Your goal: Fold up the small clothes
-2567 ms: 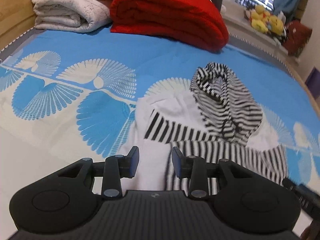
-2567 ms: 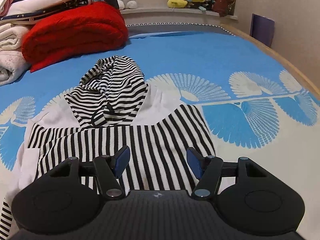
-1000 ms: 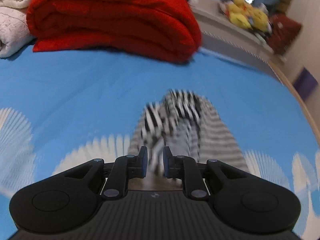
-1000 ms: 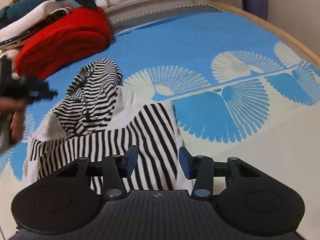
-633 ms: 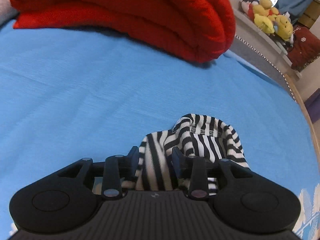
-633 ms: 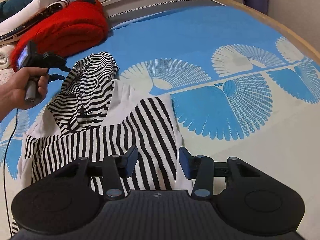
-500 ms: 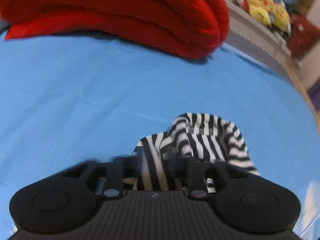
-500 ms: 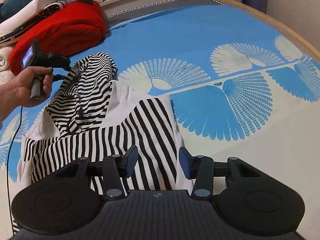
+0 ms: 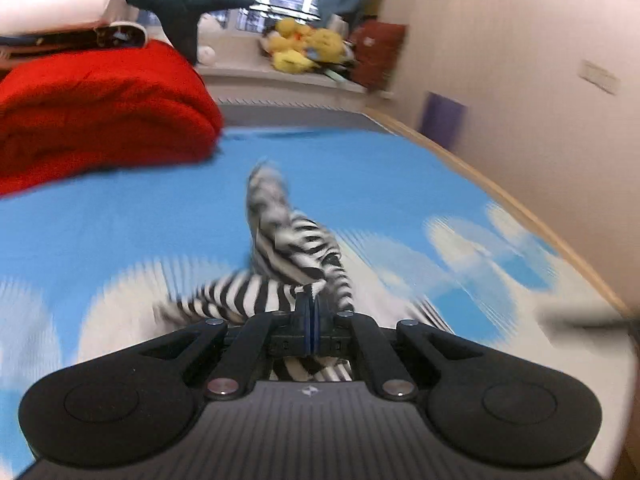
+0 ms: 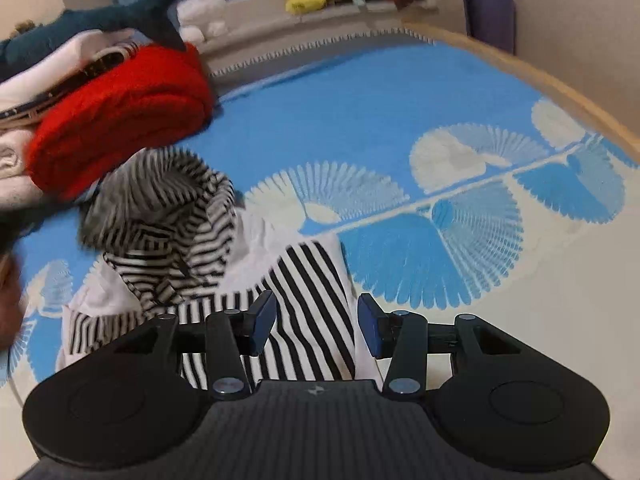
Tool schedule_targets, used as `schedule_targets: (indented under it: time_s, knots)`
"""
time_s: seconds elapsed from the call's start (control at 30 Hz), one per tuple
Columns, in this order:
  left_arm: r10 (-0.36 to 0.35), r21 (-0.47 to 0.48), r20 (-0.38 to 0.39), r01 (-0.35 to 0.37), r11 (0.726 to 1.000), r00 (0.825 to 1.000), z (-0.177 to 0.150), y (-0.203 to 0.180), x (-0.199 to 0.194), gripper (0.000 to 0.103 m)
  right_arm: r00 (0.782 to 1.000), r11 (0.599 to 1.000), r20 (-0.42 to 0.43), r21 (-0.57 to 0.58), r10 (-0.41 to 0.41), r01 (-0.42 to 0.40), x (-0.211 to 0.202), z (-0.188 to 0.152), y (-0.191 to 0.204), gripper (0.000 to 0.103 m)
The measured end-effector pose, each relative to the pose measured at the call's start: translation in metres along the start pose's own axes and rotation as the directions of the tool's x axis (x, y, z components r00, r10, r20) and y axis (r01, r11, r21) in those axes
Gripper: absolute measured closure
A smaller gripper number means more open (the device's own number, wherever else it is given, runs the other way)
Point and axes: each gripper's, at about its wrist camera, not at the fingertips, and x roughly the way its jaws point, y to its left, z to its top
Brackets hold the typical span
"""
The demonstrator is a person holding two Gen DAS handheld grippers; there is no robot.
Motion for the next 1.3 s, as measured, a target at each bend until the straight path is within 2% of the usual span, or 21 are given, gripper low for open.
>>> schedule_targets:
  time_s: [0.1, 0.13, 0.2, 0.23, 0.3, 0.4, 0.5, 0.53, 0.6, 0.67, 0.7, 0.77, 0.87, 0.97, 1.03, 1.1, 1.13, 1.17, 1.2, 1.23, 1.3]
  knots:
    - [-0.016, -0.007, -0.108, 0.015, 1.0, 0.994, -0.059, -0.021, -0.06, 0.102, 0.999, 1.0, 0.048, 0.016, 0.016, -0.017, -0.023, 0.0, 0.001, 0.056]
    - [-0.002, 0.003, -0.172, 0.003, 1.0, 0.985, -0.074, -0.025, -0.073, 0.102, 0.998, 1.0, 0.059, 0.023, 0.019, -0.02, -0.029, -0.002, 0.001, 0.056]
    - [0.081, 0.027, -0.299, -0.076, 0.997, 0.951, -0.092, -0.029, -0.087, 0.101, 0.997, 0.999, 0.07, 0.039, 0.018, -0.021, -0.038, -0.006, 0.001, 0.056]
    - [0.132, 0.011, -0.317, -0.135, 0.991, 0.939, -0.094, -0.027, -0.094, 0.101, 0.997, 0.999, 0.074, 0.049, 0.016, -0.019, -0.041, -0.009, 0.0, 0.056]
    - [0.197, -0.137, -0.275, -0.241, 0.961, 0.941, -0.087, -0.015, -0.112, 0.101, 0.997, 0.997, 0.074, 0.079, 0.013, -0.019, -0.048, -0.015, -0.001, 0.056]
    - [0.191, -0.393, -0.199, -0.256, 0.883, 0.961, -0.086, 0.004, -0.119, 0.09, 0.996, 0.993, 0.088, 0.115, 0.023, -0.033, -0.058, -0.024, 0.001, 0.061]
    - [0.157, -0.509, -0.222, -0.252, 0.823, 0.962, -0.103, 0.013, -0.093, 0.087, 0.994, 0.986, 0.083, 0.147, 0.069, -0.081, -0.061, -0.034, 0.005, 0.065]
    - [0.128, -0.527, -0.25, -0.246, 0.813, 0.96, -0.112, 0.017, -0.08, 0.085, 0.994, 0.985, 0.072, 0.148, 0.081, -0.091, -0.06, -0.037, 0.007, 0.065]
    - [0.115, -0.547, -0.336, -0.293, 0.784, 0.935, -0.121, 0.024, -0.053, 0.082, 0.994, 0.984, 0.037, 0.143, 0.105, -0.109, -0.053, -0.044, 0.01, 0.065]
    - [0.097, -0.575, -0.366, -0.307, 0.758, 0.925, -0.121, 0.034, -0.036, 0.068, 0.987, 0.977, -0.027, 0.15, 0.157, -0.152, -0.041, -0.05, 0.012, 0.064]
    - [0.075, -0.603, -0.374, -0.304, 0.738, 0.924, -0.121, 0.04, -0.028, 0.068, 0.982, 0.973, -0.069, 0.161, 0.178, -0.166, -0.032, -0.054, 0.012, 0.064]
    - [0.024, -0.648, -0.346, -0.257, 0.717, 0.938, -0.128, 0.048, -0.026, 0.057, 0.965, 0.966, -0.152, 0.184, 0.211, -0.183, -0.014, -0.061, 0.015, 0.061]
    - [0.005, -0.686, -0.383, -0.288, 0.669, 0.924, -0.143, 0.056, -0.028, 0.056, 0.939, 0.96, -0.235, 0.189, 0.25, -0.208, 0.011, -0.071, 0.027, 0.053]
    - [-0.027, -0.709, -0.398, -0.288, 0.644, 0.917, -0.152, 0.06, -0.021, 0.057, 0.92, 0.961, -0.296, 0.184, 0.256, -0.208, 0.031, -0.082, 0.043, 0.053]
    - [-0.029, -0.716, -0.389, -0.283, 0.638, 0.921, -0.153, 0.061, -0.016, 0.059, 0.91, 0.959, -0.323, 0.199, 0.258, -0.202, 0.042, -0.089, 0.05, 0.053]
    - [-0.003, -0.707, -0.388, -0.296, 0.642, 0.922, -0.151, 0.062, -0.012, 0.082, 0.907, 0.959, -0.338, 0.214, 0.251, -0.186, 0.05, -0.092, 0.054, 0.054]
    - [0.009, -0.703, -0.389, -0.303, 0.643, 0.921, -0.151, 0.062, -0.011, 0.099, 0.908, 0.96, -0.339, 0.217, 0.246, -0.179, 0.054, -0.093, 0.055, 0.057]
    - [0.016, -0.706, -0.377, -0.298, 0.642, 0.926, -0.148, 0.063, -0.013, 0.102, 0.911, 0.961, -0.336, 0.214, 0.241, -0.175, 0.055, -0.093, 0.055, 0.073]
    - [0.023, -0.716, -0.343, -0.277, 0.64, 0.939, -0.144, 0.064, -0.018, 0.102, 0.913, 0.961, -0.328, 0.209, 0.241, -0.178, 0.055, -0.092, 0.054, 0.098]
    - [0.03, -0.729, -0.282, -0.235, 0.643, 0.959, -0.137, 0.066, -0.025, 0.102, 0.917, 0.96, -0.315, 0.209, 0.245, -0.185, 0.054, -0.09, 0.053, 0.102]
    - [0.028, -0.753, -0.094, -0.09, 0.651, 0.995, -0.122, 0.07, -0.046, 0.102, 0.936, 0.941, -0.22, 0.262, 0.275, -0.215, 0.04, -0.081, 0.046, 0.102]
